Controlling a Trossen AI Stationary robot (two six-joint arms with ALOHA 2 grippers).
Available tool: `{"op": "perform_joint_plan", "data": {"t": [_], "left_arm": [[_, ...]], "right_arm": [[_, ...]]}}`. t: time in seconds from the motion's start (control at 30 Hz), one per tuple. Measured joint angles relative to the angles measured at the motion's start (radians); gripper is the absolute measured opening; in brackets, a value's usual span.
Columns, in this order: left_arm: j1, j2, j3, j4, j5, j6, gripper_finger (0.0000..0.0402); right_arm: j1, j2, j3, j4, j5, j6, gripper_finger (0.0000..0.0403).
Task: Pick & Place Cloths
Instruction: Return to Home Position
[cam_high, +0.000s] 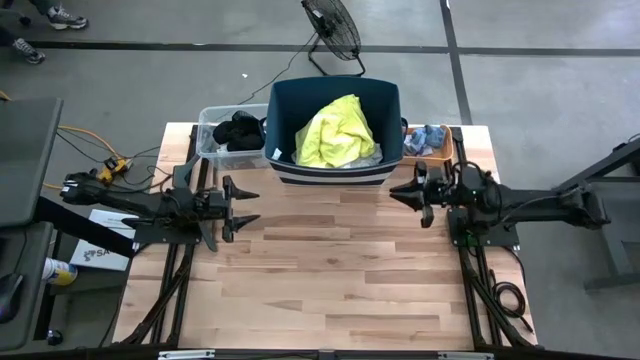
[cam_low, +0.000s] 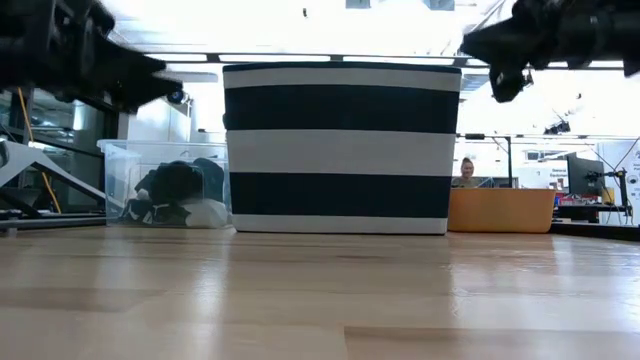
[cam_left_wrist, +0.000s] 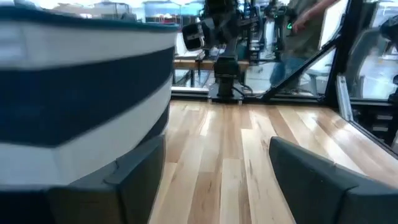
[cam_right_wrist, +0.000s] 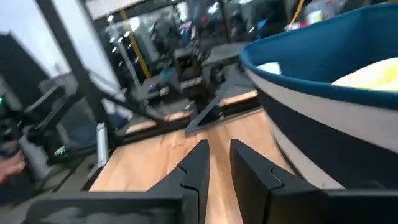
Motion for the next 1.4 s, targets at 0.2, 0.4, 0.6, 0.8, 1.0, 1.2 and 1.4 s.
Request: {"op": "perform_joint_plan", "data": {"t": [0.2, 0.4, 0.6, 0.8, 1.0, 1.2, 1.4], "left_arm": [[0.0, -0.005, -0.032, 0.05, -0.021, -0.015, 0.0281], [0.0, -0.043, -0.033, 0.042, -0.036, 0.019, 0.0281], [0.0, -0.123, -0.034, -0.07, -0.095, 0.0, 0.0281], [0.0, -0.248, -0.035, -0.206, -0.113, -0.001, 0.0281], [0.0, -0.314, -0.034, -0.283, -0.119, -0.003, 0.0281], [0.0, -0.307, -0.034, -0.291, -0.059, -0.002, 0.0281], [0.0, -0.304, -0.034, -0.299, 0.008, 0.0, 0.0281]], "right_arm": [[0.035, -0.004, -0.136, 0.211, 0.031, 0.028, 0.0056], [0.036, -0.045, -0.189, 0.234, 0.032, 0.03, 0.0057], [0.036, -0.111, -0.193, 0.172, 0.049, -0.003, 0.0057], [0.036, -0.161, -0.194, 0.074, 0.061, -0.036, 0.0057], [0.036, -0.18, -0.259, 0.113, 0.052, -0.052, 0.0057], [0.037, -0.18, -0.263, 0.099, -0.062, -0.051, 0.0057], [0.037, -0.18, -0.264, 0.048, -0.107, -0.075, 0.0057]]}}
